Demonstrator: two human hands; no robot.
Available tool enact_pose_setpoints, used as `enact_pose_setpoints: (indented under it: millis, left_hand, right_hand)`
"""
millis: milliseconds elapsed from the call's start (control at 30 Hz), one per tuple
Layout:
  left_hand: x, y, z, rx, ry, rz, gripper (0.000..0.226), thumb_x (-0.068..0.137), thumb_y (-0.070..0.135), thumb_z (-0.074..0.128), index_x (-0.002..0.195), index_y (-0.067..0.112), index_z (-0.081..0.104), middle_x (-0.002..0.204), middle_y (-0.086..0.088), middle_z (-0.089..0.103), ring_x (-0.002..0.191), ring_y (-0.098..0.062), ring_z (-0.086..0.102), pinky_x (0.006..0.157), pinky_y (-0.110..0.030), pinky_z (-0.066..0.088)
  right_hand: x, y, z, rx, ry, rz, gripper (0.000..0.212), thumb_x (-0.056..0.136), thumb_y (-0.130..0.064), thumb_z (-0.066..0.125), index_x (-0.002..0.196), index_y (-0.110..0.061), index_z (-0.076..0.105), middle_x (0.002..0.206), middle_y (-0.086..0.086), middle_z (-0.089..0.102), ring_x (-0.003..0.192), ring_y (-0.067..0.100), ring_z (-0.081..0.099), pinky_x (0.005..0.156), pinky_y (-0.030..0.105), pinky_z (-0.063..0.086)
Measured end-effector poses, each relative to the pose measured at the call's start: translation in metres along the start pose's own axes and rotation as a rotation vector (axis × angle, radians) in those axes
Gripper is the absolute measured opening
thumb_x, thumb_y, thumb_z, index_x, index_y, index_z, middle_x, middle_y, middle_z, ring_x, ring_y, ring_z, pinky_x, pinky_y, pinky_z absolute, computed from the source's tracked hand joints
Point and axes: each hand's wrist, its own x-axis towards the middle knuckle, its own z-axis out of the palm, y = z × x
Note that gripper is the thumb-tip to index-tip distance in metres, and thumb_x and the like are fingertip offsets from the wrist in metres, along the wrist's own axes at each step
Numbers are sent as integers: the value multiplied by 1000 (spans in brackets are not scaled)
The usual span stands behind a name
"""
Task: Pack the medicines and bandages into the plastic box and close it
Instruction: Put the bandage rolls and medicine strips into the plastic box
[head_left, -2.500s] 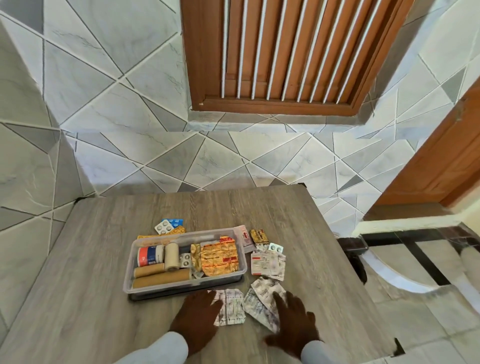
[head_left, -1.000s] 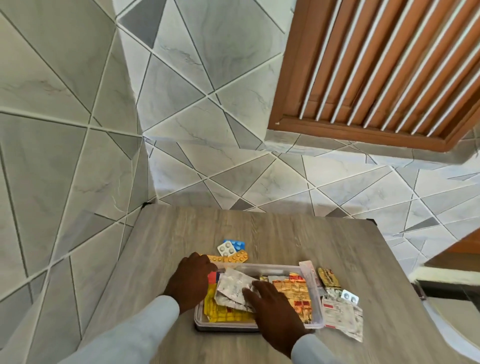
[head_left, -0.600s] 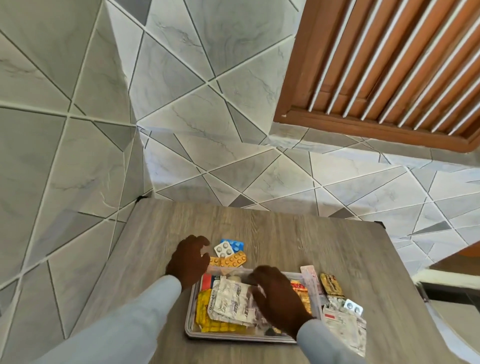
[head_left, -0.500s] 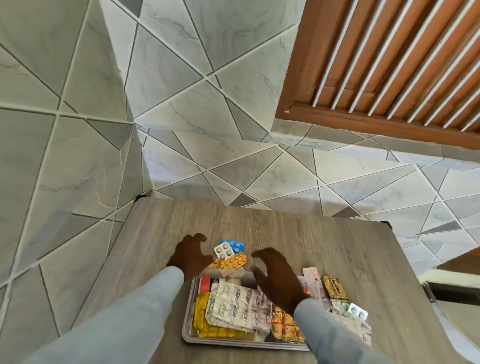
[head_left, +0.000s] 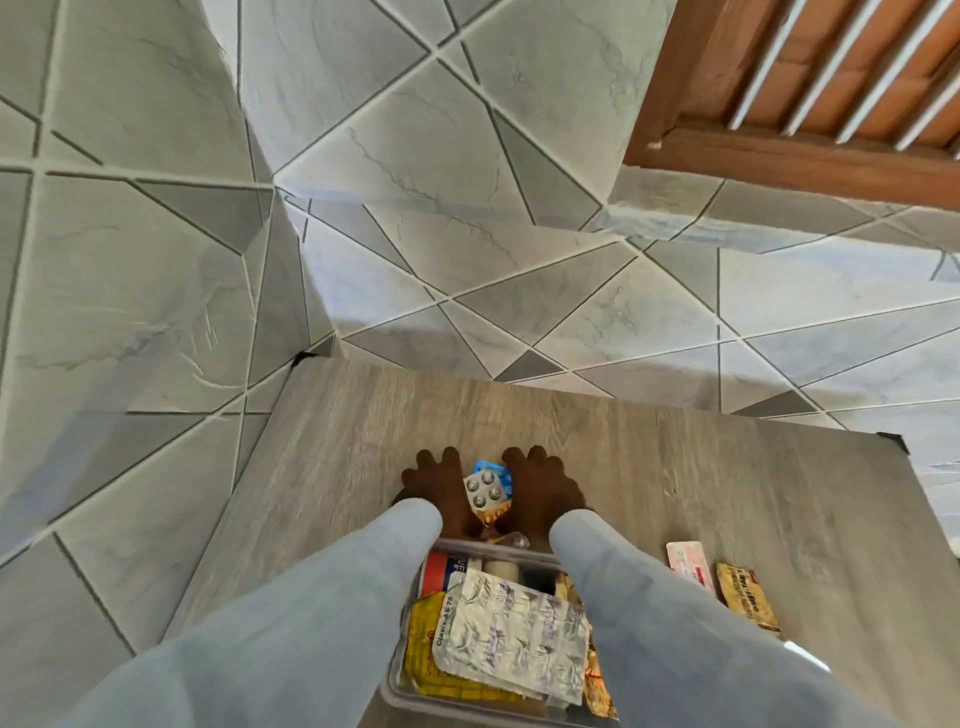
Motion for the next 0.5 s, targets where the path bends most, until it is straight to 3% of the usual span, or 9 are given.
enact_pose_setpoints:
  millis: [133,333,500]
  left_hand:
    - [6,-3,0,-41,-13,75,75,60,35,81,120,16,39,121,-13,45,112,-36,50,89,-46,49]
    - [14,-8,1,-268,-19,180,23,77,13,65,99,11,58,104,-9,63,94,-24,60,80,-32,48]
    - [13,-9,-5,-476,100,198,16,75,14,70,89,13,63,94,-6,66,87,-21,62,81,-36,53]
  right_hand:
    - [10,4,5,165,-82,40,69,63,-31,82,117,-17,43,115,13,54,107,34,54,86,46,50]
    - [18,5,7,333,-110,77,36,75,-25,71,104,-11,56,104,11,64,93,26,63,75,32,50]
    - [9,4,-5,528,-11,41,18,81,-17,63,96,-13,53,93,9,62,73,18,58,59,27,49]
